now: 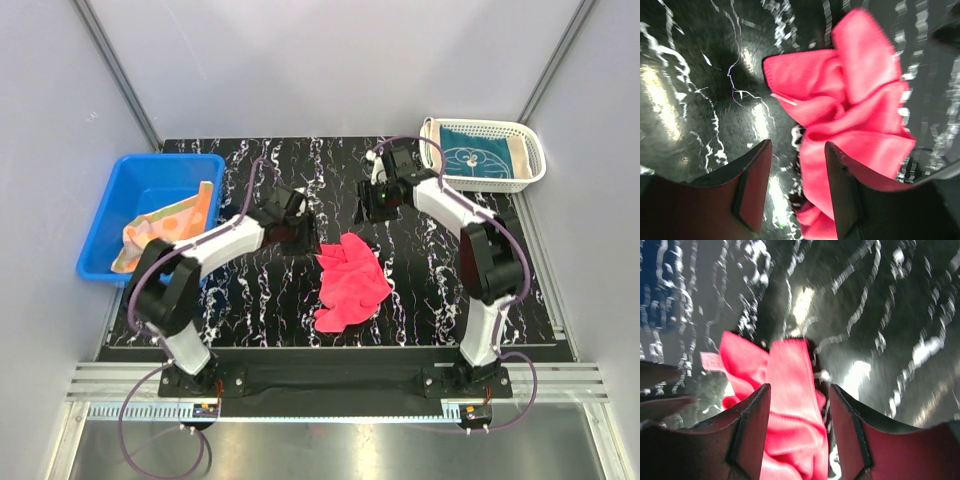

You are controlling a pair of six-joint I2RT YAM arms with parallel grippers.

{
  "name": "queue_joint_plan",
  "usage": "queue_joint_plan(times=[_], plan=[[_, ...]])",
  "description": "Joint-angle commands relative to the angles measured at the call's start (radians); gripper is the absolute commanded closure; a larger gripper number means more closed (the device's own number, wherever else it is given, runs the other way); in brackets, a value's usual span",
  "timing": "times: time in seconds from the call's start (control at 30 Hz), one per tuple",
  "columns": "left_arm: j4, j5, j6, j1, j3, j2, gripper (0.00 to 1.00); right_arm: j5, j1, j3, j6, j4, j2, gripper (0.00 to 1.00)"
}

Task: Fold and stack the towels
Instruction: Move the towel to the center of the board

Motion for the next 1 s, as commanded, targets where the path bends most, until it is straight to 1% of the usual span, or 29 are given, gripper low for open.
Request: queue_joint_plan(times=[0.0, 0.03, 0.17, 0.27, 0.47, 0.63, 0.7, 0.83, 0.97], plan=[[0.075, 0.023, 0.008, -0.003, 0.045, 0.058, 0.49, -0.233, -0.049, 0.117, -0.055, 0.004, 0.086, 0.43], [0.075, 0.024, 0.019, -0.001, 0.048, 0.087, 0.49, -0.285, -0.058, 0.156, -0.052, -0.003, 0.135, 0.44], [0.064, -0.008, 0.036, 0.000, 0.072, 0.154, 0.50, -0.395, -0.088, 0.226, -0.067, -0.023, 0.232, 0.47], [0.078, -0.005, 0.042, 0.002, 0.078, 0.186, 0.50, -0.443, -0.088, 0.260, -0.098, -0.044, 0.278, 0.47], [0.123, 0.009, 0.065, 0.019, 0.077, 0.220, 0.50, -0.434, -0.088, 0.276, -0.108, -0.066, 0.329, 0.48], [0.155, 0.017, 0.115, 0.039, 0.075, 0.230, 0.49, -0.449, -0.088, 0.236, -0.113, -0.063, 0.335, 0.49], [0.153, 0.044, 0.134, 0.043, 0.087, 0.243, 0.49, -0.461, -0.088, 0.227, -0.114, -0.061, 0.335, 0.50], [0.152, 0.058, 0.137, 0.045, 0.091, 0.254, 0.50, -0.486, -0.088, 0.220, -0.110, -0.069, 0.344, 0.51], [0.161, 0.107, 0.128, 0.045, 0.081, 0.269, 0.54, -0.481, -0.088, 0.207, -0.114, -0.078, 0.341, 0.52]])
